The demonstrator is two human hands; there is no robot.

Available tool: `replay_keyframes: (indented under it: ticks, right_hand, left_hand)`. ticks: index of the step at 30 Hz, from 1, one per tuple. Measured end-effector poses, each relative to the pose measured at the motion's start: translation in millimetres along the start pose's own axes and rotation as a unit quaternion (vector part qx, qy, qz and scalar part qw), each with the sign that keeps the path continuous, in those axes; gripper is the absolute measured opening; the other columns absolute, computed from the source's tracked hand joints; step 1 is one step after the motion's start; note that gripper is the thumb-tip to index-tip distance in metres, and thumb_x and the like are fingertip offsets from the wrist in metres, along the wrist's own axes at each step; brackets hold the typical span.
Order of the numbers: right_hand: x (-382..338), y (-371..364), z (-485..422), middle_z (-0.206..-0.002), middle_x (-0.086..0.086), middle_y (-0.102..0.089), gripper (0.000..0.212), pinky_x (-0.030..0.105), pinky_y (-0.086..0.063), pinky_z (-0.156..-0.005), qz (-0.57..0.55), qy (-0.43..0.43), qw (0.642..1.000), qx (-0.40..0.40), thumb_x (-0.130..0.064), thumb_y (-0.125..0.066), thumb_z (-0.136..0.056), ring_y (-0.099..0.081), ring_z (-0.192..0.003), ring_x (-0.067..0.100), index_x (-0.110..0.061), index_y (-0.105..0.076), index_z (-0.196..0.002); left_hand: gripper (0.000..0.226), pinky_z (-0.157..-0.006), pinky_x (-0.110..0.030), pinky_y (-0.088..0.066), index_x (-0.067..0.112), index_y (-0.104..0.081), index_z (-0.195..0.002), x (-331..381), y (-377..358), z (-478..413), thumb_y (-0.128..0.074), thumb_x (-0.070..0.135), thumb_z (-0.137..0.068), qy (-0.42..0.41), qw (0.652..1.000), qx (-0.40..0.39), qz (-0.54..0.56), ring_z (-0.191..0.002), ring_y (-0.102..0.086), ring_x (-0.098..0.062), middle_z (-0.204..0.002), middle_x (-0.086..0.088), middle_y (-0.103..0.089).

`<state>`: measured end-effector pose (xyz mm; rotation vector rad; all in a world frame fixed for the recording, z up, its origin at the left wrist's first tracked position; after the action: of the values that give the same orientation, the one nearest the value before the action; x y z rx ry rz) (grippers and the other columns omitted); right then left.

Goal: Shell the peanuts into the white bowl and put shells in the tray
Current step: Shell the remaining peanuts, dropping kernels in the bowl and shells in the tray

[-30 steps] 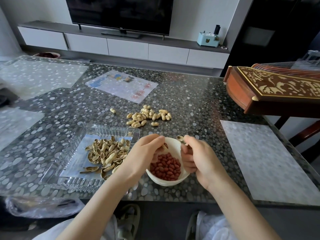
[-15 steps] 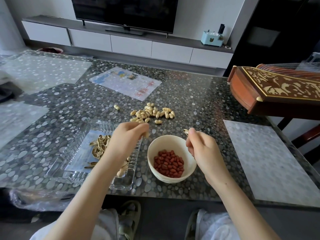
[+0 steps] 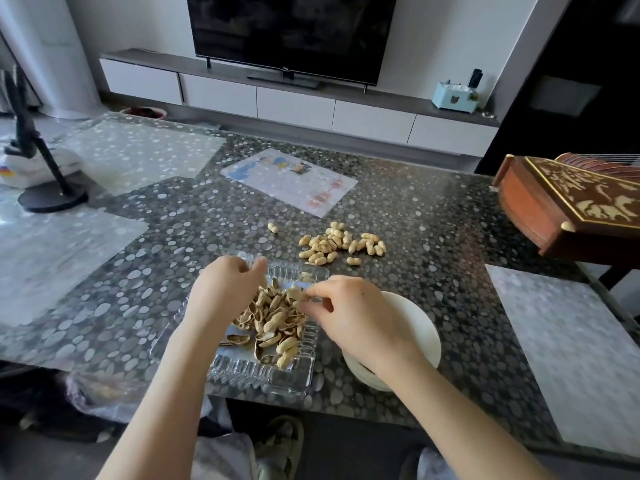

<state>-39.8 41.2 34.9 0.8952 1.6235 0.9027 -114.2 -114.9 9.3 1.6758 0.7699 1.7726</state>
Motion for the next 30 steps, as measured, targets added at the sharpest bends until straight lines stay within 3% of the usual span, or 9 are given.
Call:
replay_keyframes:
  ticks: [4,7,10,14,17,19,22,24,30]
  right_hand:
    - [13,0,-20,-0.107,-0.004,-0.066,0.034,0.02,-0.041,-0.071,0.033,-0.045,0.998,-0.008,-0.032,-0.059,-0.092,-0.054,-0.082,0.007,-0.024,-0.061,-0.126]
    - [59,7,-48,-0.114,0.001,-0.068,0.025,0.027,-0.046,-0.083,0.062,-0.143,0.987,0.034,-0.019,-0.057,-0.094,-0.062,-0.101,0.017,-0.019,-0.067,-0.117]
    - [110,-1,-77,-0.128,0.002,-0.06,0.026,0.031,-0.045,-0.091,0.107,-0.226,0.968,-0.016,-0.014,-0.058,-0.093,-0.056,-0.115,0.025,-0.024,-0.067,-0.115]
    - [139,-16,-100,-0.126,-0.001,-0.062,0.022,0.03,-0.045,-0.09,0.098,-0.228,0.965,-0.087,-0.027,-0.067,-0.087,-0.057,-0.114,0.023,-0.024,-0.069,-0.109]
    - [147,-26,-106,-0.12,0.001,-0.061,0.006,0.027,-0.044,-0.08,0.085,-0.217,0.968,-0.089,-0.025,-0.071,-0.082,-0.058,-0.106,0.021,-0.022,-0.067,-0.084]
    - [150,-30,-106,-0.121,0.003,-0.06,0.015,0.027,-0.041,-0.081,0.094,-0.218,0.967,-0.089,-0.024,-0.068,-0.084,-0.055,-0.111,0.02,-0.02,-0.06,-0.073]
    - [140,-23,-98,-0.099,0.014,-0.067,0.019,0.03,-0.044,-0.068,-0.08,-0.236,0.967,-0.053,-0.019,-0.054,-0.095,-0.061,-0.084,0.022,-0.005,-0.063,-0.085]
    - [119,-11,-82,-0.082,0.009,-0.064,0.019,0.024,-0.046,-0.058,-0.286,-0.236,0.928,-0.034,-0.013,-0.047,-0.099,-0.058,-0.067,0.015,0.001,-0.059,-0.104]
    - [60,25,-13,-0.072,0.003,-0.064,0.017,0.023,-0.049,-0.063,-0.548,-0.154,0.822,-0.02,-0.01,-0.054,-0.092,-0.057,-0.066,0.011,0.0,-0.063,-0.103]
  left_hand:
    - [0.05,-0.049,-0.027,-0.022,0.011,-0.035,-0.06,-1,6,-2,-0.041,0.043,-0.097,-0.009,1.0,0.029,0.0,-0.048,-0.031,-0.019,-0.053,-0.003,-0.035]
    - [0.048,-0.048,-0.026,-0.021,0.011,-0.034,-0.061,-1,10,-3,-0.041,0.041,-0.097,-0.013,0.998,0.051,0.018,-0.047,-0.028,-0.018,-0.051,-0.002,-0.033]
    - [0.046,-0.049,-0.027,-0.02,0.011,-0.034,-0.06,3,14,-2,-0.042,0.037,-0.097,-0.028,0.996,0.072,0.039,-0.048,-0.027,-0.018,-0.052,-0.003,-0.032]
    - [0.045,-0.048,-0.028,-0.02,0.011,-0.033,-0.059,10,17,0,-0.043,0.034,-0.097,-0.043,0.994,0.085,0.053,-0.048,-0.027,-0.017,-0.051,-0.001,-0.032]
    - [0.045,-0.047,-0.028,-0.021,0.011,-0.034,-0.059,15,15,1,-0.044,0.033,-0.097,-0.056,0.994,0.083,0.053,-0.048,-0.03,-0.016,-0.051,0.0,-0.034]
    - [0.044,-0.047,-0.028,-0.023,0.012,-0.036,-0.059,20,12,2,-0.044,0.032,-0.097,-0.072,0.993,0.077,0.052,-0.047,-0.032,-0.016,-0.051,0.001,-0.037]
    - [0.043,-0.046,-0.027,-0.024,0.013,-0.037,-0.059,27,9,5,-0.043,0.03,-0.098,-0.1,0.991,0.077,0.054,-0.047,-0.033,-0.014,-0.051,0.001,-0.038]
    - [0.041,-0.045,-0.024,-0.024,0.011,-0.041,-0.062,31,8,9,-0.043,0.029,-0.098,-0.121,0.987,0.079,0.071,-0.046,-0.032,-0.013,-0.052,0.002,-0.039]
    - [0.034,-0.047,-0.022,-0.029,0.009,-0.059,-0.078,62,-4,36,-0.044,0.033,-0.097,-0.211,0.944,-0.032,0.251,-0.05,-0.036,-0.013,-0.058,-0.002,-0.046]
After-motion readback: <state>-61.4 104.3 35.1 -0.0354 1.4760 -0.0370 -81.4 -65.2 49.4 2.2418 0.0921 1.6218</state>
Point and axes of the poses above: each hand's wrist, its own z-axis away from the middle knuckle, its own y-axis out of the back of the hand, x = y × z, the point moved 6 cm from there along -z, towards the middle knuckle
